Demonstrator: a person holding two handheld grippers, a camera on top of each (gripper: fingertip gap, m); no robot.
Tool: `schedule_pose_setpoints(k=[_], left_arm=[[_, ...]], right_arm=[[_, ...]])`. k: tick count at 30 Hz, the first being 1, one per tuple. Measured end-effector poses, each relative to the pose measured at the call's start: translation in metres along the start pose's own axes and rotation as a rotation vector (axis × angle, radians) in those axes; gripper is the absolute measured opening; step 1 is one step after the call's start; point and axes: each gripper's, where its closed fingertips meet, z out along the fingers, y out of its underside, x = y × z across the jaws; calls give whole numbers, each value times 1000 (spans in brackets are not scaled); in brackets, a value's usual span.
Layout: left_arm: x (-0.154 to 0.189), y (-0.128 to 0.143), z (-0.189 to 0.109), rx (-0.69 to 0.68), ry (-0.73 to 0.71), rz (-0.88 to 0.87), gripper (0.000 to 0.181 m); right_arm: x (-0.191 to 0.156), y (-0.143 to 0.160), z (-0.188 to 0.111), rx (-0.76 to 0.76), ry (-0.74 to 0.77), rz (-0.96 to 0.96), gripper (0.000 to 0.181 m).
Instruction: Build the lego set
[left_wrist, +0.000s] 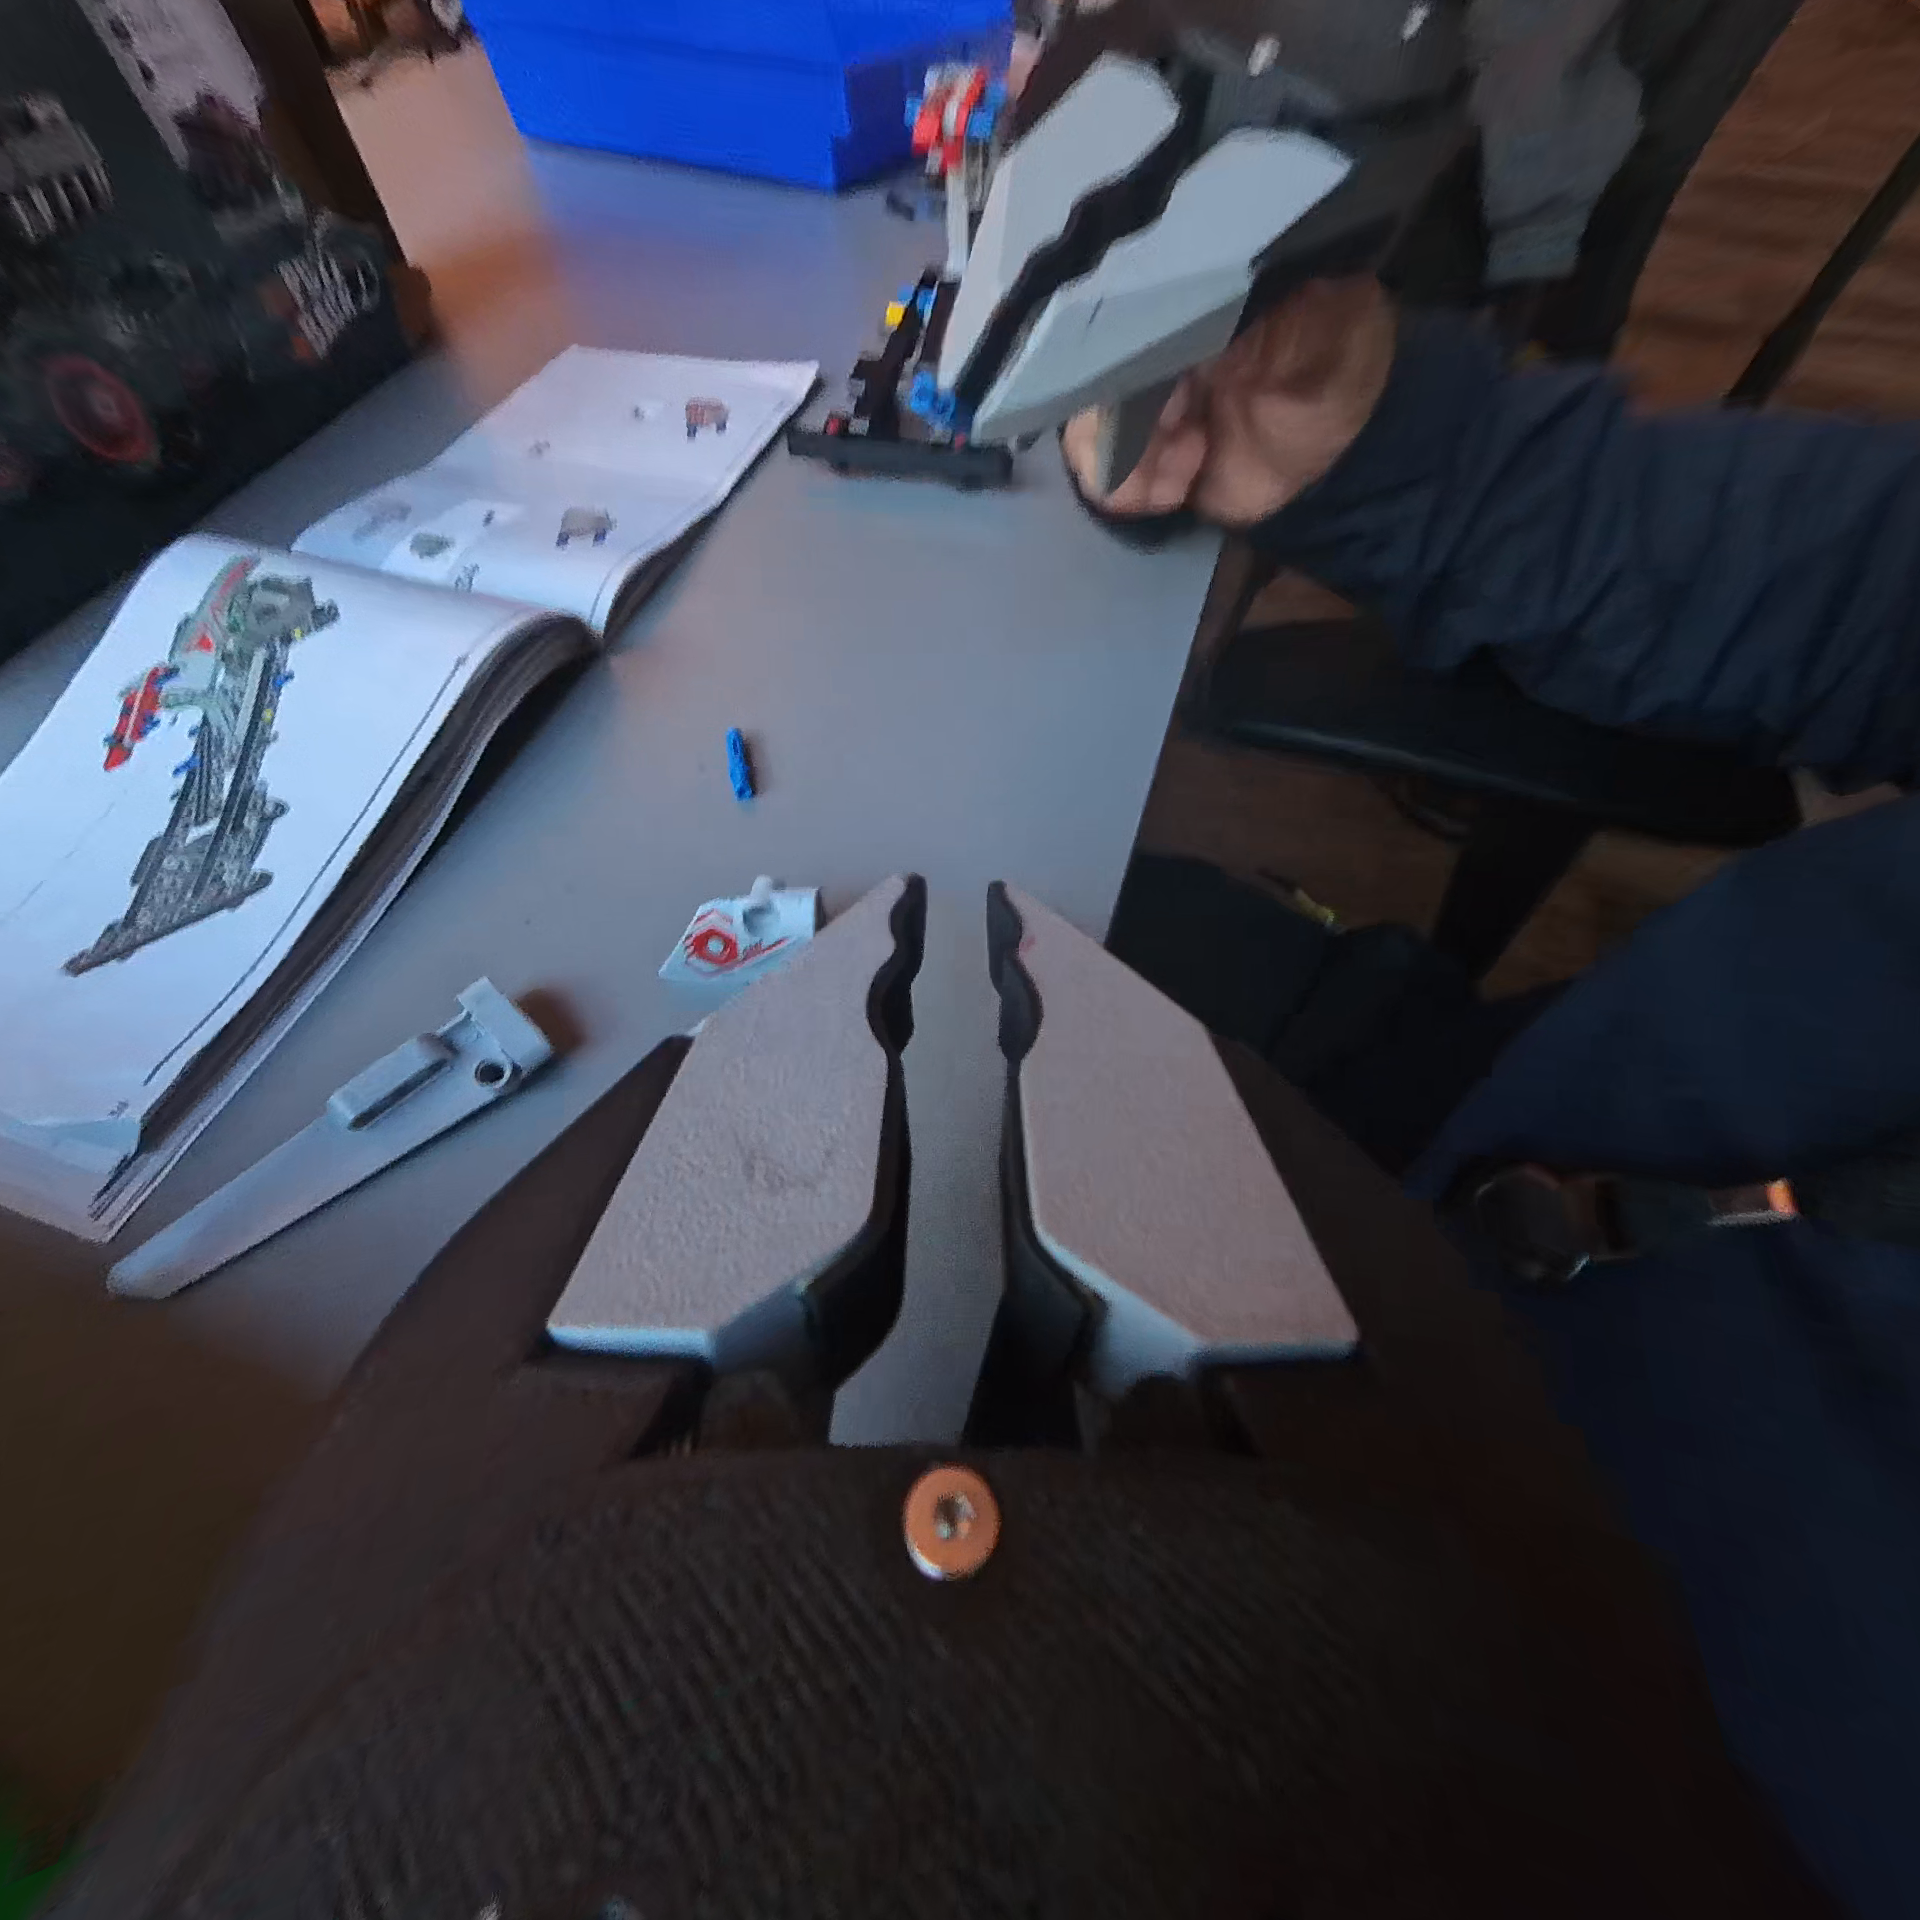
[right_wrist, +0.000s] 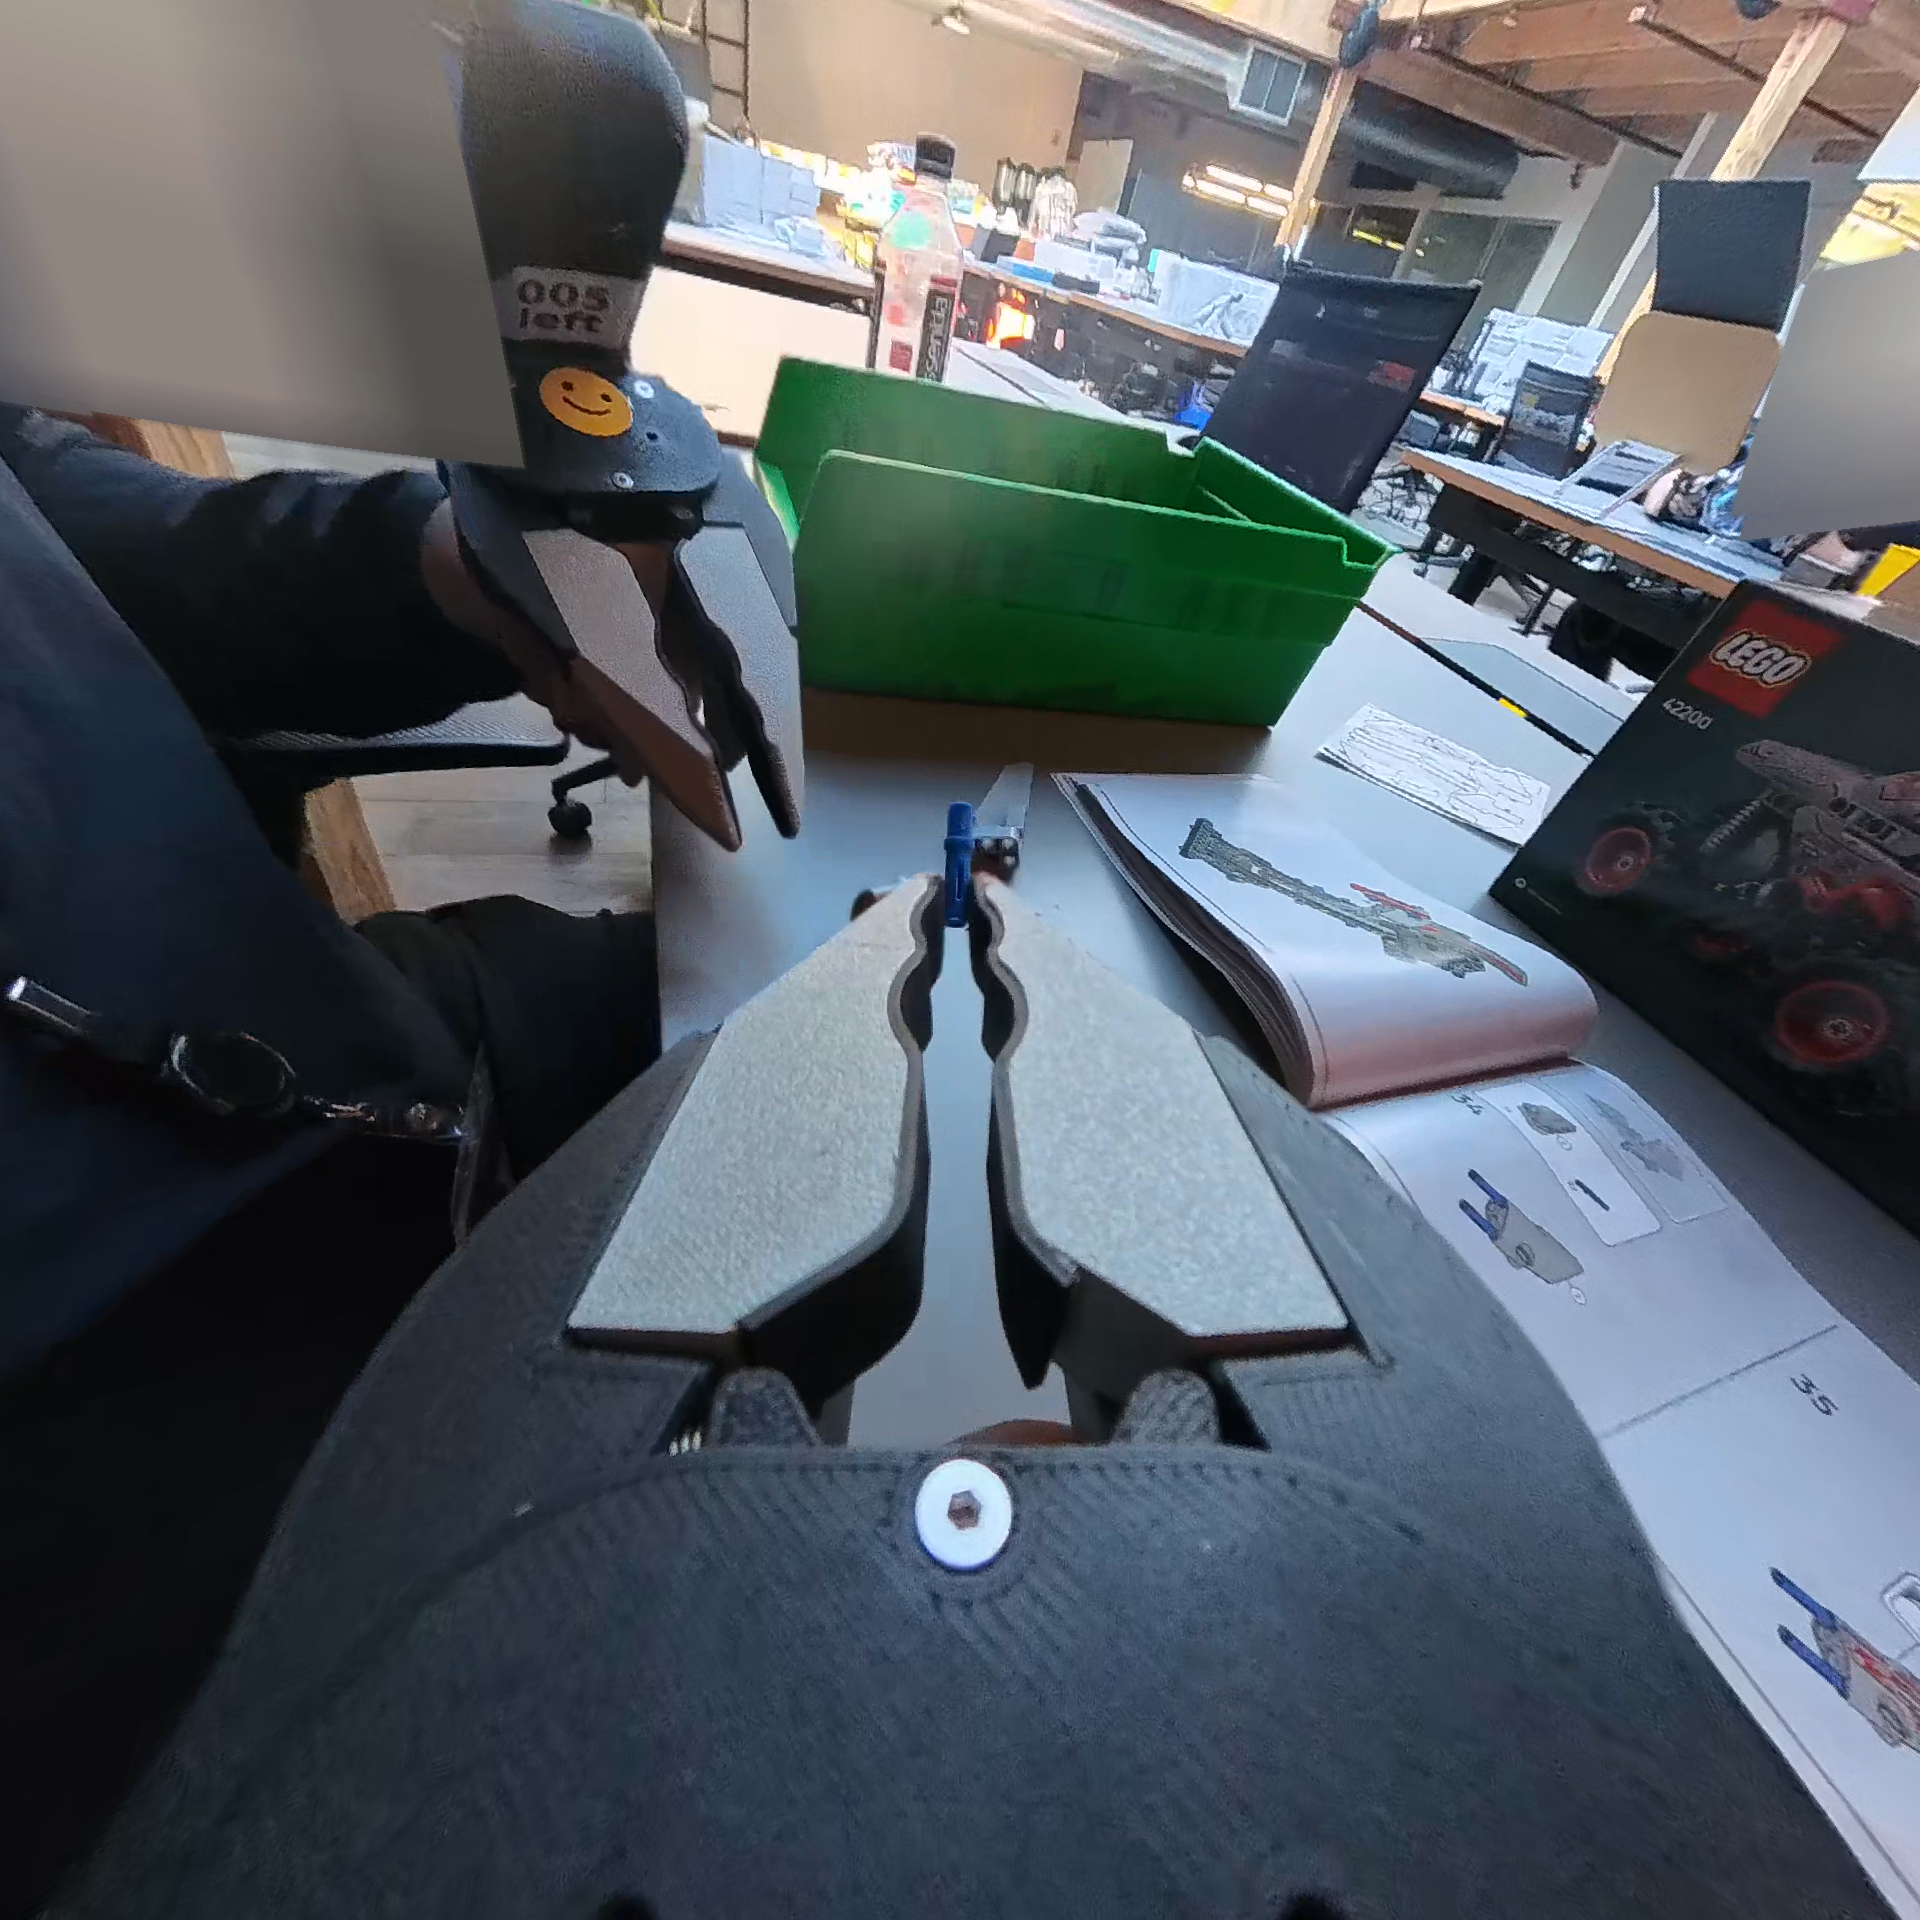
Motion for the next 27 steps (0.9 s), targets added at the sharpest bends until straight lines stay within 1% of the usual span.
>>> schedule_pose_setpoints(k=[2,4,7,12,17,23,27], left_arm=[[7,-15,-1,65,30,-21,8],[7,-27,0,110,26,-36,8],[3,-44,2,174,11,-78,10],[14,-62,-1,270,132,-187,14],[11,-65,-2,311,168,-243,2],[9,-69,0,330,182,-248,2],[5,-71,3,304,150,-189,2]], right_arm=[[-6,-8,2,44,-29,25,1],[-15,-15,8,74,-67,43,0],[-28,-20,17,80,-104,43,1],[-39,-22,26,74,-113,20,1],[-40,-21,32,70,-106,19,1],[-38,-22,32,73,-87,25,1],[-33,-21,33,69,-59,39,1]])
